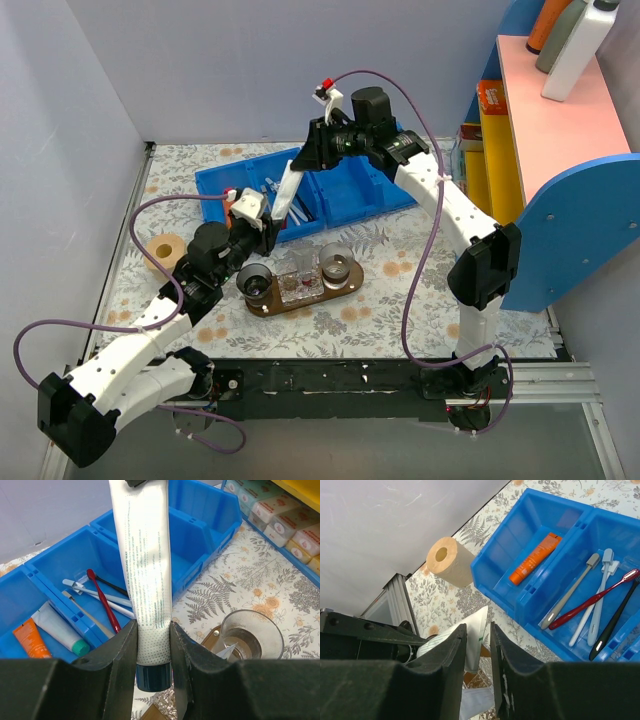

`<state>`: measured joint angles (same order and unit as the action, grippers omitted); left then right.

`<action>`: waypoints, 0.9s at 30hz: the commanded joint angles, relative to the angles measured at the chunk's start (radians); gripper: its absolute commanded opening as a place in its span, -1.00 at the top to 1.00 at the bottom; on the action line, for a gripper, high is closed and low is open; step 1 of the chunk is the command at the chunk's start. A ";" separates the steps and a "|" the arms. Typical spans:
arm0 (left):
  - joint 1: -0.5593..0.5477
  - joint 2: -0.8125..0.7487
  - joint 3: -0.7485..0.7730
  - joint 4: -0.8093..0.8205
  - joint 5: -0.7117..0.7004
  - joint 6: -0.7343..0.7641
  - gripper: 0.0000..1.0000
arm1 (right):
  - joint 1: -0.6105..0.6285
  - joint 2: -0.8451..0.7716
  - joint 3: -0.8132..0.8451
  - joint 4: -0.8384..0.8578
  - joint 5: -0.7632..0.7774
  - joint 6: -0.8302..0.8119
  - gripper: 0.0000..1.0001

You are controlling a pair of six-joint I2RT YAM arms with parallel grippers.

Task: Prepare toiletry sets of a toothbrush and toothpaste on the tray

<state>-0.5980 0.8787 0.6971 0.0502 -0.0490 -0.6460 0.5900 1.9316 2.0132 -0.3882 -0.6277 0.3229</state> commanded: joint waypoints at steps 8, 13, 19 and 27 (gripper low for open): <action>-0.026 -0.012 -0.002 0.043 -0.055 0.023 1.00 | -0.002 -0.052 -0.045 0.063 -0.070 0.031 0.90; -0.028 -0.007 0.001 0.043 -0.052 0.019 1.00 | -0.001 -0.082 -0.070 0.126 -0.085 0.057 0.97; -0.026 -0.014 0.001 0.043 -0.066 0.011 0.64 | -0.001 -0.152 -0.149 0.297 -0.092 0.131 0.97; -0.026 -0.029 -0.007 0.057 -0.120 -0.004 -0.57 | -0.001 -0.215 -0.211 0.532 -0.061 0.222 0.97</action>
<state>-0.6239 0.8806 0.6945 0.0692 -0.1169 -0.6365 0.5858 1.7847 1.7870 -0.0532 -0.6861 0.4995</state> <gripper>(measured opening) 0.611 0.023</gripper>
